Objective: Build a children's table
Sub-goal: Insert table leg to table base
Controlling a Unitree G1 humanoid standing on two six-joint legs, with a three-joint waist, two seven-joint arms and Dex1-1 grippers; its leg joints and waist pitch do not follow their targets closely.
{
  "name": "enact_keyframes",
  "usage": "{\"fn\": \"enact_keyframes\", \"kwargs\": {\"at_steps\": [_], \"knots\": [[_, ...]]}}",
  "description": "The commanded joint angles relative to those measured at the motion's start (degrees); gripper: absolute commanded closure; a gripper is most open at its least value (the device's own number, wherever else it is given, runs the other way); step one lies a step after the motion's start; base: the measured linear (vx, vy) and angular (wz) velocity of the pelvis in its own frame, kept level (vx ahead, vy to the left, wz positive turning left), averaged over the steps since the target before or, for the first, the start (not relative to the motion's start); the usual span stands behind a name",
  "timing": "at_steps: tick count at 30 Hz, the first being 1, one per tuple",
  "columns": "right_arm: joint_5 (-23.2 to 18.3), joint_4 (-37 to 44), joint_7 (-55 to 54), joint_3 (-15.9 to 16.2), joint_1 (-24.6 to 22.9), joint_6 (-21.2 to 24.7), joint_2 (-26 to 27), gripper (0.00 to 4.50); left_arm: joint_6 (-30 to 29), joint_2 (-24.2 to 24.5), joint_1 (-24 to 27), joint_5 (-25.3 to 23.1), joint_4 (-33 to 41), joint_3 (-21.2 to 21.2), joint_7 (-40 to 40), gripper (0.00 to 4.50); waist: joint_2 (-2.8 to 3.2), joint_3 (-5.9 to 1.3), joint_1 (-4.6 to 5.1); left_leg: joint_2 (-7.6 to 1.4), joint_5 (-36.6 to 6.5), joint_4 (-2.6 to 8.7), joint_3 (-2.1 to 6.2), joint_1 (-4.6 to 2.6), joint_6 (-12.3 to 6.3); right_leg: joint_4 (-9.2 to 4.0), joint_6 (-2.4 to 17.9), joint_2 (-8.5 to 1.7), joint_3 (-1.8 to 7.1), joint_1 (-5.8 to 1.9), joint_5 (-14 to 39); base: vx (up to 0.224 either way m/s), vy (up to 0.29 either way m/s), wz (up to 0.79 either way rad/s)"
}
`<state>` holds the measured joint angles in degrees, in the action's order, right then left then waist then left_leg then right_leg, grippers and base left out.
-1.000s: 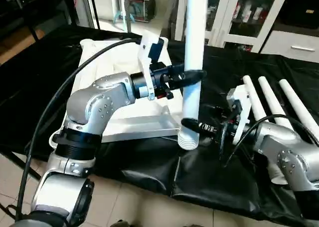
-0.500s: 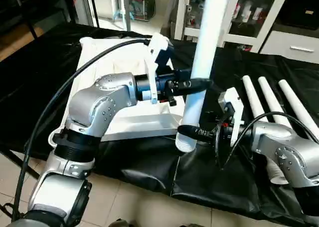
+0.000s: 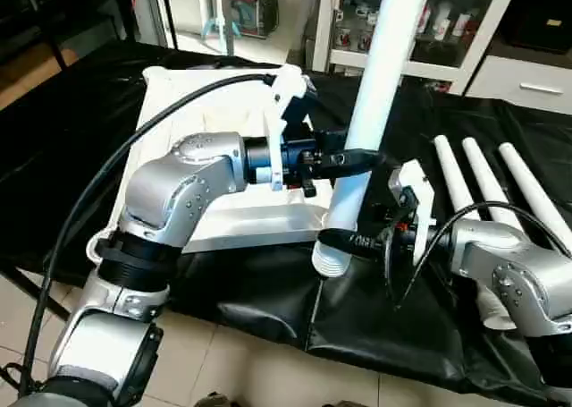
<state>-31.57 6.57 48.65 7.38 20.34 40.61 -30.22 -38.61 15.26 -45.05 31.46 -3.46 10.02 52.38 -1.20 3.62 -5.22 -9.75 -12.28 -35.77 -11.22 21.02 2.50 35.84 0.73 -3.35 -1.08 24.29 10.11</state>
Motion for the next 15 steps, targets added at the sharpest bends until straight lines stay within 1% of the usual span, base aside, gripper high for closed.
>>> {"fn": "enact_keyframes", "kwargs": {"at_steps": [1,2,3,7,8,9,12,15], "knots": [[0.8,0.1,0.2,0.6,0.6,-0.6,-0.9,1.36,0.2,-0.1,-1.0,0.3,1.0,0.3,0.8,2.73,-0.56,-4.34,-0.26,-2.72,-2.4,3.76,1.27,-0.39,-2.09,-3.39,13.5,-4.12,2.11,-3.93,5.5,0.000,0.000,0.00],[0.8,0.1,0.3,0.6,0.5,-0.6,-0.9,1.43,0.1,-0.1,-1.0,0.3,1.0,0.3,0.9,2.73,-0.55,-4.33,-0.24,-2.72,-2.3,3.77,1.28,-0.38,-2.09,-3.38,13.5,-4.11,2.11,-3.94,5.4,0.000,0.000,0.00],[0.9,0.1,0.3,0.6,0.5,-0.7,-0.9,1.62,0.0,-0.1,-1.0,0.4,1.0,0.2,1.0,2.73,-0.51,-4.33,-0.22,-2.69,-2.4,3.75,1.27,-0.37,-2.11,-3.39,13.5,-4.07,2.11,-3.93,5.3,0.000,0.000,0.00],[1.1,0.2,0.5,0.5,0.4,-1.0,-0.6,1.95,-0.5,-0.4,-1.0,0.6,1.1,-0.1,1.1,2.73,-0.47,-4.31,-0.19,-2.70,-2.9,3.75,1.28,-0.36,-2.03,-3.43,13.6,-4.06,2.11,-3.94,5.6,0.000,0.000,0.00],[1.3,0.2,0.6,0.4,0.5,-1.0,-0.4,1.95,-0.5,-0.4,-1.0,0.6,1.1,-0.2,1.2,2.73,-0.41,-4.35,-0.22,-2.70,-2.8,3.73,1.30,-0.40,-2.01,-3.40,13.5,-4.08,2.10,-3.96,5.6,0.000,0.000,0.00],[1.4,0.1,0.7,0.4,0.5,-1.1,-0.3,2.14,-0.7,-0.4,-1.1,0.8,1.1,-0.3,1.2,2.73,-0.47,-4.34,-0.22,-2.70,-2.7,3.73,1.30,-0.36,-2.00,-3.40,13.5,-4.09,2.11,-3.97,5.5,0.000,0.000,0.00],[1.5,0.1,0.8,0.3,0.5,-1.3,-0.2,2.31,-0.9,-0.5,-1.1,1.0,1.1,-0.5,1.2,2.73,-0.39,-4.38,-0.22,-2.73,-2.5,3.74,1.32,-0.39,-2.02,-3.29,13.8,-4.06,2.08,-3.96,4.9,0.000,0.000,0.00],[1.5,0.1,1.0,0.3,0.5,-1.6,0.0,2.53,-1.3,-0.6,-1.3,1.2,0.8,-0.8,1.0,2.74,-0.47,-4.39,-0.25,-2.69,-2.4,3.69,1.30,-0.37,-2.21,-3.26,13.9,-4.07,2.11,-3.99,4.5,0.000,0.000,0.00]]}}
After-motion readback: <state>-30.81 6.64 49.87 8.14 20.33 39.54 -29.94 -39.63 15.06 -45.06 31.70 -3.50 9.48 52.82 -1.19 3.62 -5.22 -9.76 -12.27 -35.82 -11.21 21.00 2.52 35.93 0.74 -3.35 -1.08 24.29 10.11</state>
